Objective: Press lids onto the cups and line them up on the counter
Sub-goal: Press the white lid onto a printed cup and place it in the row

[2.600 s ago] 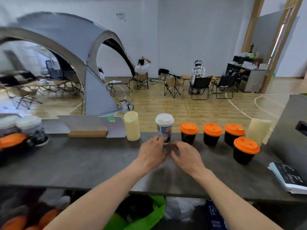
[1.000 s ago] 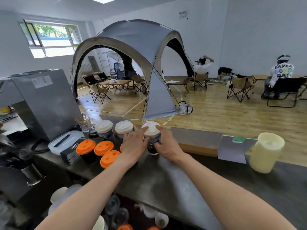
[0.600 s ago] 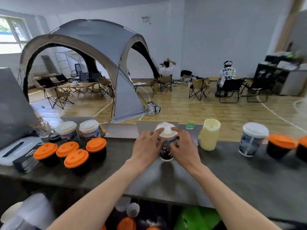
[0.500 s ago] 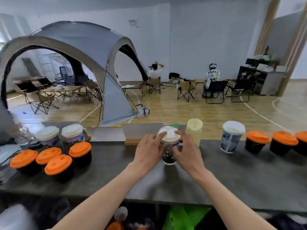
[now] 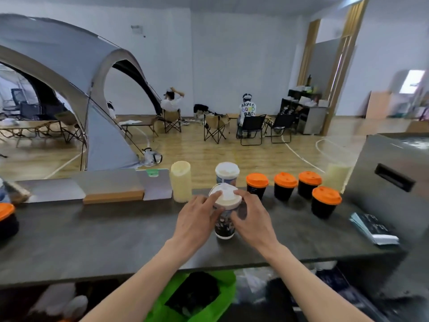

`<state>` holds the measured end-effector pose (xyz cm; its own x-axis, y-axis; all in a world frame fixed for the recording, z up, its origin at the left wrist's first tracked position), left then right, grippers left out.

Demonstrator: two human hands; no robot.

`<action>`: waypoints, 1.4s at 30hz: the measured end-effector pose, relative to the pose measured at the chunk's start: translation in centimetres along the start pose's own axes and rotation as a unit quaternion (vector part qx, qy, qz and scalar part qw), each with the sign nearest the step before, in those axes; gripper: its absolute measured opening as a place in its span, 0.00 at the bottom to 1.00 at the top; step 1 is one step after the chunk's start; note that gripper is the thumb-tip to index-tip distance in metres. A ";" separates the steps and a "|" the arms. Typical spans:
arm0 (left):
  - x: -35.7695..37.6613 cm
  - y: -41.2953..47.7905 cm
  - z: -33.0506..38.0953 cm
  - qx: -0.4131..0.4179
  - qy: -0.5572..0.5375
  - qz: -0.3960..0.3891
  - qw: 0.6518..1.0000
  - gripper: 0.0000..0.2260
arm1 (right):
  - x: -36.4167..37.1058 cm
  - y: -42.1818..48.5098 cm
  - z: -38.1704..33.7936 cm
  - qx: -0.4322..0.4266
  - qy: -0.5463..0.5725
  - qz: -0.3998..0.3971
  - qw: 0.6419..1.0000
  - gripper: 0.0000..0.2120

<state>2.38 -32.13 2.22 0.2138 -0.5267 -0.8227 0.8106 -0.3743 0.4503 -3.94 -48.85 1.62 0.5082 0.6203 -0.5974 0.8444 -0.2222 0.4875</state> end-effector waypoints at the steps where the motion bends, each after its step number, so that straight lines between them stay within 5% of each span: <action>1: 0.4 -0.2 0.6 -0.003 0.002 0.001 1.000 0.22 | -0.4 -0.3 0.6 -0.003 0.004 -0.003 1.000 0.27; 11: 0.7 -2.4 2.0 -0.003 0.024 0.018 1.000 0.25 | -1.6 -2.0 1.9 -0.055 -0.005 -0.024 0.998 0.26; 18: -1.6 -0.7 3.5 -0.031 0.036 0.064 0.997 0.26 | -3.9 -0.2 0.5 -0.053 -0.058 0.010 0.997 0.39; 25: 0.6 -0.2 5.7 -0.044 0.082 -0.108 0.990 0.26 | -1.8 1.6 1.0 -0.141 -0.176 -0.243 0.944 0.43; 33: 0.8 0.6 4.6 -0.030 0.097 -0.138 0.985 0.27 | -1.6 1.1 0.8 -0.117 -0.179 -0.225 0.951 0.45; 38: -0.9 2.6 2.3 -0.027 0.117 -0.150 0.981 0.27 | -3.0 0.4 -0.4 -0.076 -0.222 -0.128 0.964 0.36; 42: -1.4 2.2 3.0 -0.005 0.088 -0.152 0.985 0.27 | -3.4 1.7 -0.7 -0.074 -0.226 -0.130 0.963 0.42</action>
<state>2.19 -34.48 5.41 0.0514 -0.2513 -0.9665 0.8571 -0.4856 0.1718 -4.31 -50.82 4.92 0.3336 0.2422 -0.9111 0.9365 0.0258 0.3498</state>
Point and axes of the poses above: each hand's wrist, its own y-axis towards the middle knuckle, its own x-axis out of the palm, z = x × y, the point moved 1 cm from there along y, towards the middle knuckle, and after that the axes turned 6 degrees about -x, right-handed, at the moved point
